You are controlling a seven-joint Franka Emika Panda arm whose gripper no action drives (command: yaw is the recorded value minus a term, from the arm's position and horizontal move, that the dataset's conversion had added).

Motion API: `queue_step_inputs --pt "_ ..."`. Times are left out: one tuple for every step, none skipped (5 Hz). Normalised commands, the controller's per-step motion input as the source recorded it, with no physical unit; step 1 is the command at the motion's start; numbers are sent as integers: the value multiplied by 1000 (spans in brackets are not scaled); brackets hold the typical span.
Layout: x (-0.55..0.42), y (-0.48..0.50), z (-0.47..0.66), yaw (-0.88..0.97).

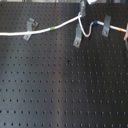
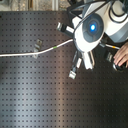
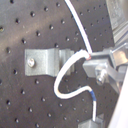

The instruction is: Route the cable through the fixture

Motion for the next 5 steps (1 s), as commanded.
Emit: queue_step_inputs --pt "365 180 88 -263" --pt "202 176 17 -488" --pt "-62 108 -2 -409" --pt "-316 254 -26 -246" --pt "-187 229 -1 -237"
